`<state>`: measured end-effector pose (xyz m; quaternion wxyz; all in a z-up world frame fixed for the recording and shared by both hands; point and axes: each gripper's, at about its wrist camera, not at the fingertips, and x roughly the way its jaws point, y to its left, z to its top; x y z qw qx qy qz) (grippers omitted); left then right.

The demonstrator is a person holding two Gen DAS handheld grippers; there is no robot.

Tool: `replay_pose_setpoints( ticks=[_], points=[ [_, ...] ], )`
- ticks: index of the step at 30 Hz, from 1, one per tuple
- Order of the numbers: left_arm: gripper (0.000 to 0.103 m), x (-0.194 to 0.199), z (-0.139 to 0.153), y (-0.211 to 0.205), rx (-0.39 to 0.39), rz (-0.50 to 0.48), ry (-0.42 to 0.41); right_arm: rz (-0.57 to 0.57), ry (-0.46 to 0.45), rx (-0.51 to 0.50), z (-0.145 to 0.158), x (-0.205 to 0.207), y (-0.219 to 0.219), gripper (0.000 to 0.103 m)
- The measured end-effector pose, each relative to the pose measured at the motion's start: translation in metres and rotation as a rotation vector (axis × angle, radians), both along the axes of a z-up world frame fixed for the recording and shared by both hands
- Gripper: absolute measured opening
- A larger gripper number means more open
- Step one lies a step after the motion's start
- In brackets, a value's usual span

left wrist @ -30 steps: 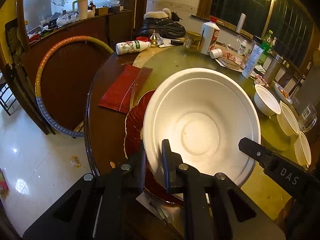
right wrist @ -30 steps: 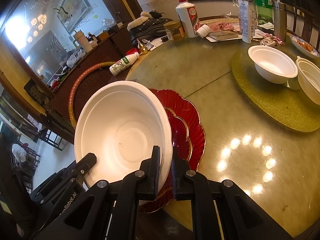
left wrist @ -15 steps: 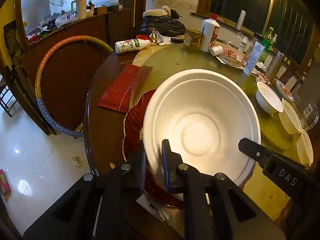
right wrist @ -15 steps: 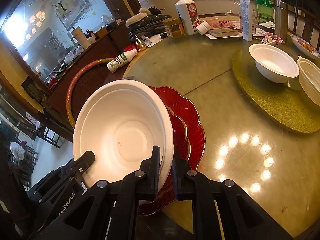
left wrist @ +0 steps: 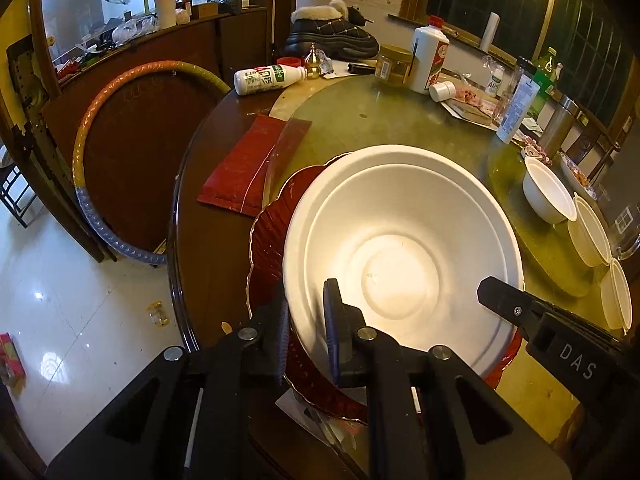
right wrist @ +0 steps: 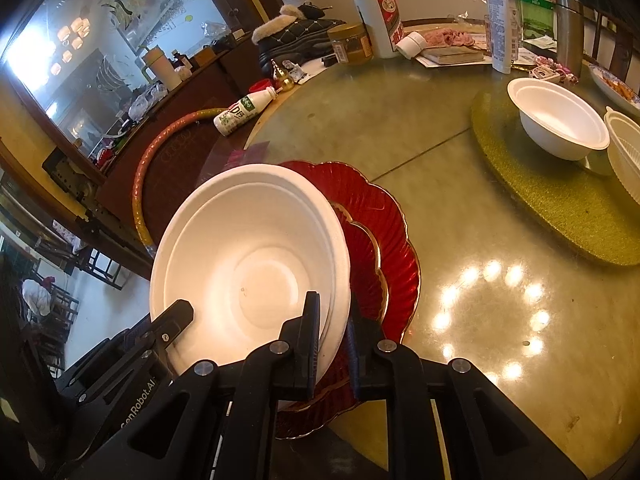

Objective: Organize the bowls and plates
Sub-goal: 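Lower the white bowl onto the small red plate, then open both grippers to release the white bowl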

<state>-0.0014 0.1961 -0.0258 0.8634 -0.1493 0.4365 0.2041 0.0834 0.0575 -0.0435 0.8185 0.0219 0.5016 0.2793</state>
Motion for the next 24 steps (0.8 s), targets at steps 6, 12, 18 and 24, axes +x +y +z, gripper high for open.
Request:
replay_pose_setpoints(
  ticks=[6, 12, 18, 24],
  points=[
    [0.015, 0.001, -0.005, 0.006, -0.034, 0.016, 0.017, 0.000, 0.009, -0.005, -0.003, 0.001, 0.003, 0.015],
    [0.024, -0.004, -0.004, 0.008, -0.044, 0.031, -0.005, -0.010, 0.014, 0.002, -0.004, 0.001, 0.001, 0.030],
    [0.046, -0.008, 0.003, 0.008, -0.092, 0.024, -0.045, -0.035, -0.008, 0.088, 0.008, -0.002, -0.012, 0.066],
    [0.074, -0.015, 0.018, 0.004, -0.097, 0.039, -0.099, -0.087, -0.022, 0.211, 0.022, -0.004, -0.039, 0.086]
  ],
)
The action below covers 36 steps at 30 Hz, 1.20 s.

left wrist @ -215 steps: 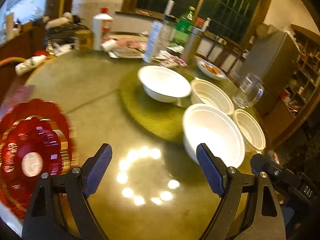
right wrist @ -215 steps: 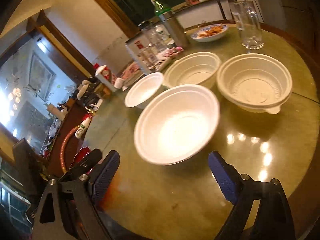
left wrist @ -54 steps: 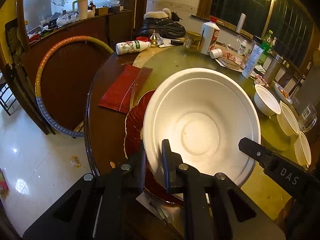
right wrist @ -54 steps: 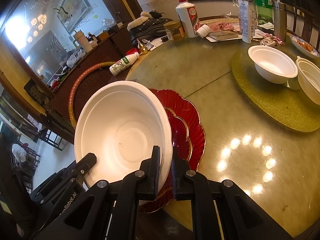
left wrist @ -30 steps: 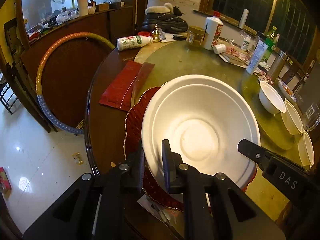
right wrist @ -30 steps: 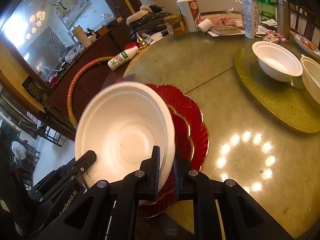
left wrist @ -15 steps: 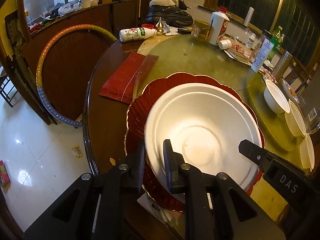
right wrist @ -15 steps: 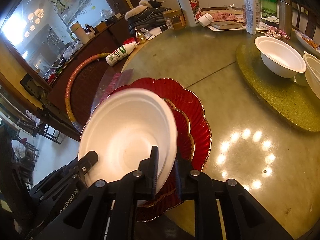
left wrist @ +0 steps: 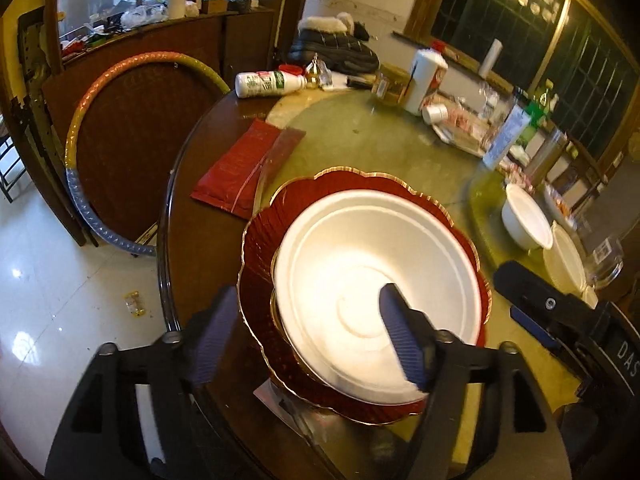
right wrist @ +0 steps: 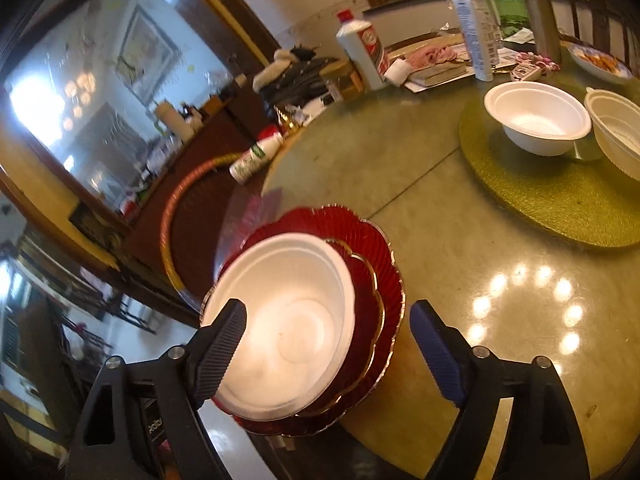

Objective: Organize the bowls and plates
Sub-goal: 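Open both grippers to release the white bowl, then move both grippers to the smaller white bowl and grasp its rim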

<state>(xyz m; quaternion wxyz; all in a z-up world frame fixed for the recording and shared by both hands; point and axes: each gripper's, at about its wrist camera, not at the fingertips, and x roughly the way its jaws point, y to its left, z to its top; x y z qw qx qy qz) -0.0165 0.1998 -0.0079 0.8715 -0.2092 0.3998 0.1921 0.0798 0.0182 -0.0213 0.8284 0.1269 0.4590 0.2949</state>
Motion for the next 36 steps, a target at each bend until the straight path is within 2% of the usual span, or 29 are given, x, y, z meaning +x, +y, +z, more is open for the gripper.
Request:
replay_pose_setpoints(
  ticks=[6, 11, 15, 19, 22, 25, 29, 36],
  points=[
    [0.074, -0.008, 0.018, -0.001, -0.019, 0.054, -0.111, -0.074, 0.008, 0.066, -0.001, 0.007, -0.035, 0.087],
    [0.075, -0.001, 0.028, -0.014, -0.020, 0.052, -0.146, -0.138, 0.049, 0.098, -0.012, 0.018, -0.069, 0.087],
    [0.076, 0.023, 0.036, -0.042, -0.019, -0.033, -0.134, -0.191, 0.088, 0.143, -0.019, 0.031, -0.099, 0.087],
    [0.075, 0.062, 0.043, -0.080, -0.026, -0.148, -0.115, -0.280, 0.132, 0.213, -0.024, 0.048, -0.138, 0.087],
    [0.076, 0.096, 0.045, -0.107, -0.026, -0.212, -0.100, -0.333, 0.155, 0.226, -0.025, 0.064, -0.160, 0.087],
    [0.076, 0.131, 0.038, -0.126, -0.050, -0.235, -0.064, -0.356, 0.177, 0.228, -0.026, 0.083, -0.172, 0.087],
    [0.076, 0.170, 0.015, -0.146, -0.089, -0.232, -0.019, -0.396, 0.203, 0.230, -0.032, 0.114, -0.186, 0.087],
    [0.076, 0.212, -0.018, -0.165, -0.091, -0.206, 0.033, -0.448, 0.248, 0.229, -0.050, 0.162, -0.196, 0.087]
  ],
)
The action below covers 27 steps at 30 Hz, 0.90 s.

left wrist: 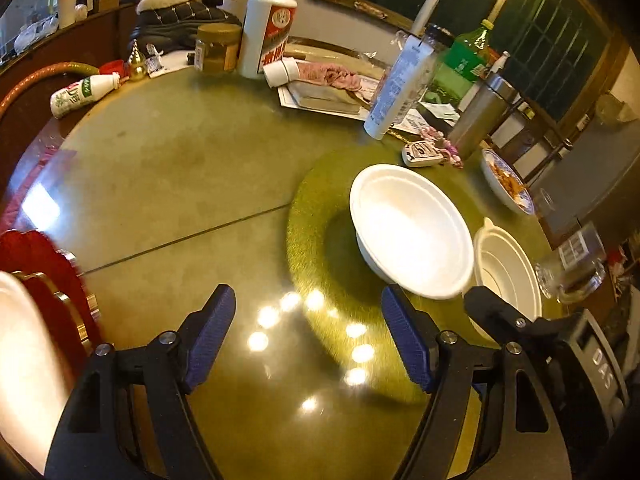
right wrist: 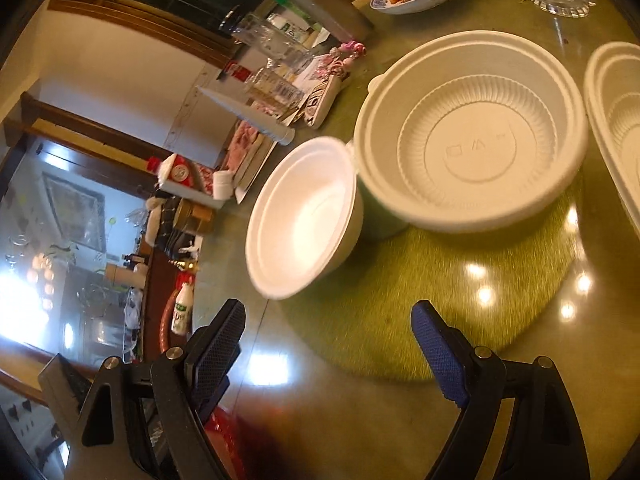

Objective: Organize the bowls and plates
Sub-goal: 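Move both grippers to the smaller white bowl and grasp its rim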

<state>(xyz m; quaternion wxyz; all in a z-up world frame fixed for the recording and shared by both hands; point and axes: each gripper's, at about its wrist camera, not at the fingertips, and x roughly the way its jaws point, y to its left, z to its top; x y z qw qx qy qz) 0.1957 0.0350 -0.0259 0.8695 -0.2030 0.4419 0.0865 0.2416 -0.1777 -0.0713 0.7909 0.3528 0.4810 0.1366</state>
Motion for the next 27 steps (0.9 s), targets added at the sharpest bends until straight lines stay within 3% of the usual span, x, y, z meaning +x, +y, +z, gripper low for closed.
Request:
replay_pose_setpoints(
  ticks=[10, 17, 19, 20, 21, 24, 27],
  points=[
    [0.076, 0.042, -0.014, -0.003, 0.009, 0.042, 0.015, -0.019, 0.007, -0.041, -0.011, 0.034, 0.004, 0.086],
    [0.076, 0.047, -0.025, -0.007, 0.004, 0.070, 0.010, -0.037, -0.002, -0.043, -0.018, 0.037, 0.003, 0.081],
    [0.070, 0.048, -0.028, -0.011, 0.033, 0.055, -0.002, -0.039, -0.015, -0.067, -0.018, 0.037, 0.004, 0.073],
    [0.035, 0.049, -0.029, -0.015, 0.073, 0.033, 0.001, -0.039, -0.017, -0.081, -0.018, 0.037, 0.004, 0.055],
    [0.017, 0.050, -0.030, -0.017, 0.059, 0.000, 0.001, -0.031, -0.012, -0.106, -0.018, 0.038, 0.004, 0.034],
    [0.016, 0.046, -0.027, -0.022, 0.078, -0.022, -0.028, 0.014, -0.009, -0.119, -0.021, 0.038, 0.008, 0.008],
    [0.015, 0.043, -0.027, -0.021, 0.079, -0.037, -0.024, 0.025, -0.035, -0.158, -0.014, 0.033, 0.014, 0.008]
  ],
)
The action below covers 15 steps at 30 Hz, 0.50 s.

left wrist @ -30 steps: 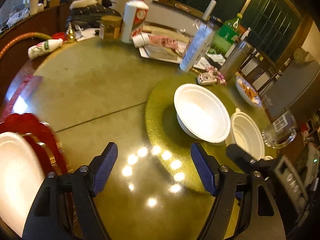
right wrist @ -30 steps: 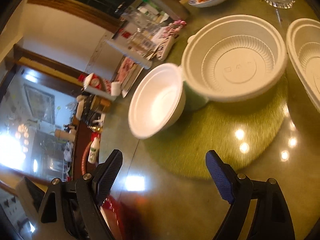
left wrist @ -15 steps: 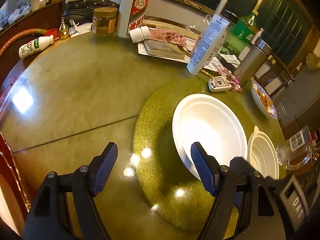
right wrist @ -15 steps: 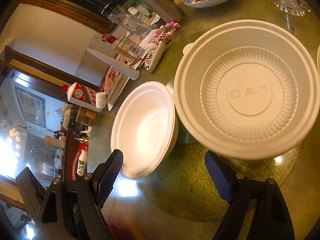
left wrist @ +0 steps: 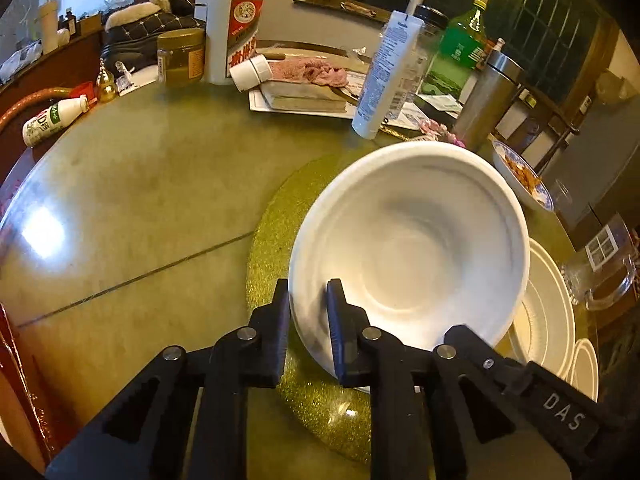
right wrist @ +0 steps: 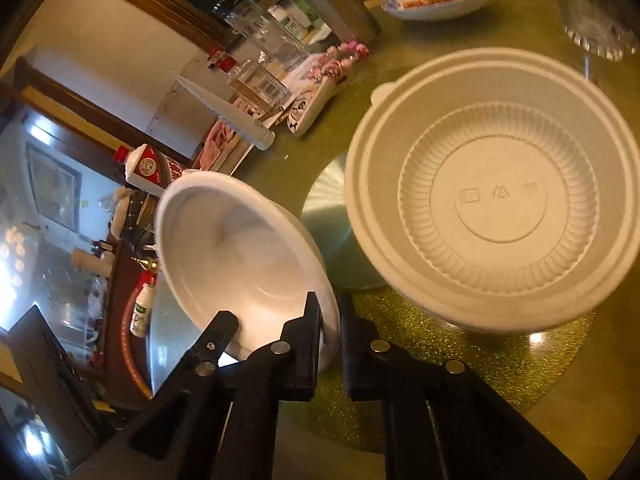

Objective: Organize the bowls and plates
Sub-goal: 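Move both grippers to the smaller white bowl and grasp its rim, then lift the smaller white bowl and carry it toward the red plate stack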

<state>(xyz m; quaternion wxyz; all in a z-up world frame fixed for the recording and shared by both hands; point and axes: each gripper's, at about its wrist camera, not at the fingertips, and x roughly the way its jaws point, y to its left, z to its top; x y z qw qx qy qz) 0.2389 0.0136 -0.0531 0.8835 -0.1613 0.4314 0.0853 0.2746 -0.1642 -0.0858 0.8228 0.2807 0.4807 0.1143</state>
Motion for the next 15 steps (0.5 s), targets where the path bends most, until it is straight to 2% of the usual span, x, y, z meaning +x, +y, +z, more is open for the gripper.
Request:
replay_pose_setpoints(
  ticks=[10, 15],
  points=[
    [0.013, -0.012, 0.016, -0.004, 0.046, -0.024, -0.085, -0.003, -0.084, -0.035, 0.018, -0.014, -0.001, 0.008],
    [0.013, -0.016, 0.018, -0.007, 0.063, -0.027, -0.093, -0.001, -0.100, -0.060, 0.020, -0.016, 0.002, 0.008]
  ],
)
